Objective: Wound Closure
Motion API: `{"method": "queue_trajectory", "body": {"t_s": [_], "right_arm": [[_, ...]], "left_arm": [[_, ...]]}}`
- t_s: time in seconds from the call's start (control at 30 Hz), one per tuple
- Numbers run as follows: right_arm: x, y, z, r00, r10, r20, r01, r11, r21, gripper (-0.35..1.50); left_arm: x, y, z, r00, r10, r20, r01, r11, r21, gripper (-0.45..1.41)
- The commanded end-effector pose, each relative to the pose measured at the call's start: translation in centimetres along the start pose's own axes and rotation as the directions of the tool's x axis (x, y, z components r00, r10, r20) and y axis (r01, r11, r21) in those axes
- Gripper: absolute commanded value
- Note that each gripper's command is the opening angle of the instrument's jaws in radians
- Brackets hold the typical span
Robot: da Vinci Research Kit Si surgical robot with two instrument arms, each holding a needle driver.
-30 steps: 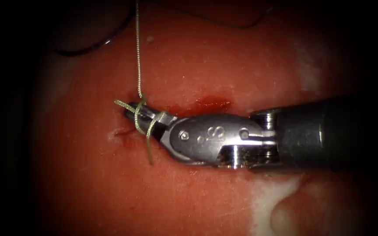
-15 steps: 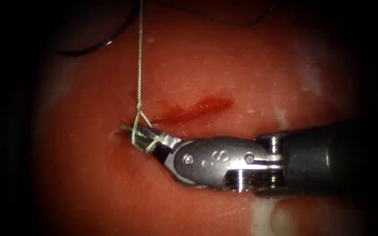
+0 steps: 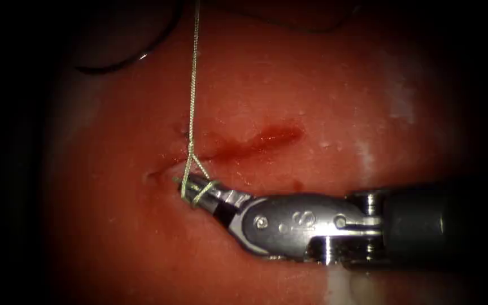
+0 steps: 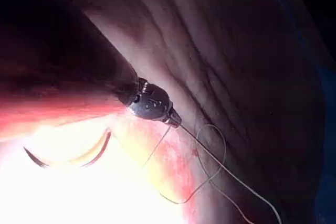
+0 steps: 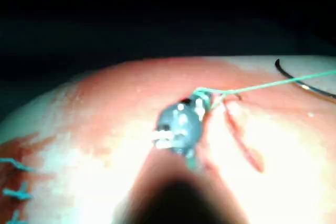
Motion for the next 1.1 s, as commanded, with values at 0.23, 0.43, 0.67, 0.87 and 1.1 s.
{"method": "queue_trajectory", "body": {"t_s": [0.23, 0.43, 0.67, 0.87, 1.1], "right_arm": [[-0.09, -0.1, -0.11, 0.993, -0.068, -0.1, 0.082, 0.985, 0.15, -0.35], [-0.01, -0.11, -0.33, 0.992, -0.071, -0.102, 0.089, 0.978, 0.189, -0.35], [0.03, -0.19, -0.21, 0.992, -0.095, -0.087, 0.11, 0.976, 0.189, -0.35], [-0.02, -0.08, -0.13, 0.992, -0.097, -0.086, 0.112, 0.977, 0.184, -0.35], [-0.04, -0.11, 0.0, 0.991, -0.101, -0.083, 0.114, 0.978, 0.177, -0.35]], "left_arm": [[0.0, -0.05, 0.16, 1.0, 0.015, 0.026, -0.015, 1.0, -0.007, -0.35], [0.0, -0.05, 0.16, 0.999, 0.015, 0.028, -0.015, 1.0, -0.008, -0.35], [0.01, -0.06, 0.15, 0.999, 0.02, 0.028, -0.02, 1.0, -0.01, -0.35], [0.08, -0.15, 0.12, 0.999, 0.035, 0.025, -0.034, 0.999, -0.013, -0.35], [0.17, -0.25, 0.11, 0.998, 0.053, 0.032, -0.053, 0.999, 0.002, -0.35]]}}
